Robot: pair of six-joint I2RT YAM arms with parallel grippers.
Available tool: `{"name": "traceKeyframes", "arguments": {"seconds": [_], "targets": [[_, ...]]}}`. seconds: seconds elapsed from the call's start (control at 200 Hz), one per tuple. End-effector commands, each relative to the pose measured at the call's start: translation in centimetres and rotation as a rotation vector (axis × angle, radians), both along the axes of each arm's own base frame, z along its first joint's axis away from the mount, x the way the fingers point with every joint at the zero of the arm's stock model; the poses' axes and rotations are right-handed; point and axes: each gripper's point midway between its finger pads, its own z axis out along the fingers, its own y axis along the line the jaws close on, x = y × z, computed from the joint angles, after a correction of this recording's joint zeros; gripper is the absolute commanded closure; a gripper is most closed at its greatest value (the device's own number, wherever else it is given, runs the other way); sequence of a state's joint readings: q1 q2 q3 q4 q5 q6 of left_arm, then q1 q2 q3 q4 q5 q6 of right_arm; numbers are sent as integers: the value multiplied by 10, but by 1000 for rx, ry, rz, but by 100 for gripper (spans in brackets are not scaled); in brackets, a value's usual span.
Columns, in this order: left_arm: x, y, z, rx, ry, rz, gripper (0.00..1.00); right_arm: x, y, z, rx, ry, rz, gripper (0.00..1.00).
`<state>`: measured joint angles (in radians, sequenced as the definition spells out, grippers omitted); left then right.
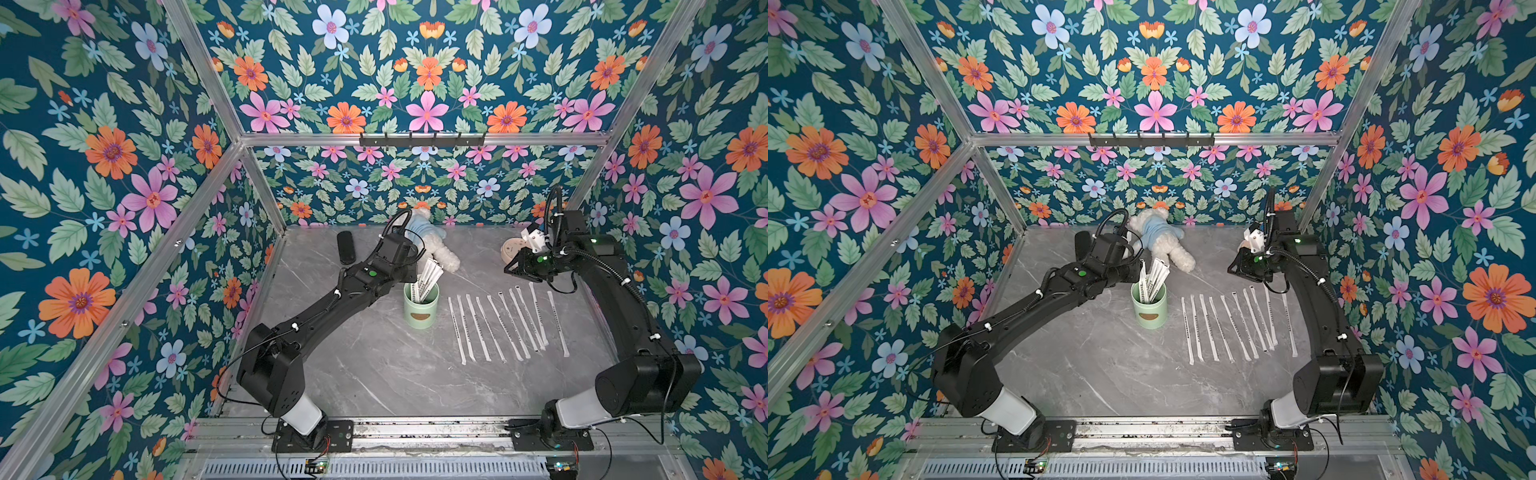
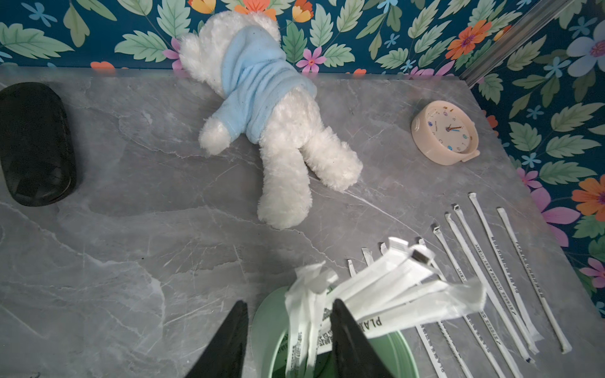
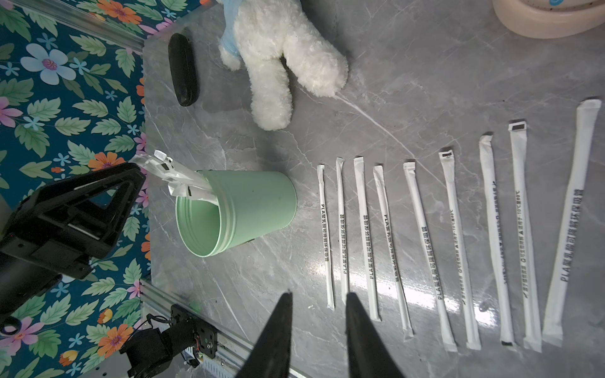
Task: Take the straws out of the storage container
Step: Pick up the straw from the container.
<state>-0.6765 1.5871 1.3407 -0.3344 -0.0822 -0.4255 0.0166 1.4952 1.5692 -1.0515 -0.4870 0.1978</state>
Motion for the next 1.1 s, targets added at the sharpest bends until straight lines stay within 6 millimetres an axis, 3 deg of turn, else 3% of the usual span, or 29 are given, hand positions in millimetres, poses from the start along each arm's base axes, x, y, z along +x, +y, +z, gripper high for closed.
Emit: {"name": "traceKeyframes", "arguments": {"seconds": [0.0, 0.36, 0.8, 1.095], "targets": [[0, -3, -1, -23, 6, -4, 57, 2, 2, 4, 5, -25, 15, 70], [-3, -3, -2, -38, 10, -10, 73, -1, 2, 1, 6, -12, 11, 70], [1, -10, -13, -28, 26, -24, 76, -4, 1, 3, 1, -12, 9, 70], [0, -10, -8, -34, 19, -28, 91, -3, 1, -1, 2, -1, 9, 70]]}}
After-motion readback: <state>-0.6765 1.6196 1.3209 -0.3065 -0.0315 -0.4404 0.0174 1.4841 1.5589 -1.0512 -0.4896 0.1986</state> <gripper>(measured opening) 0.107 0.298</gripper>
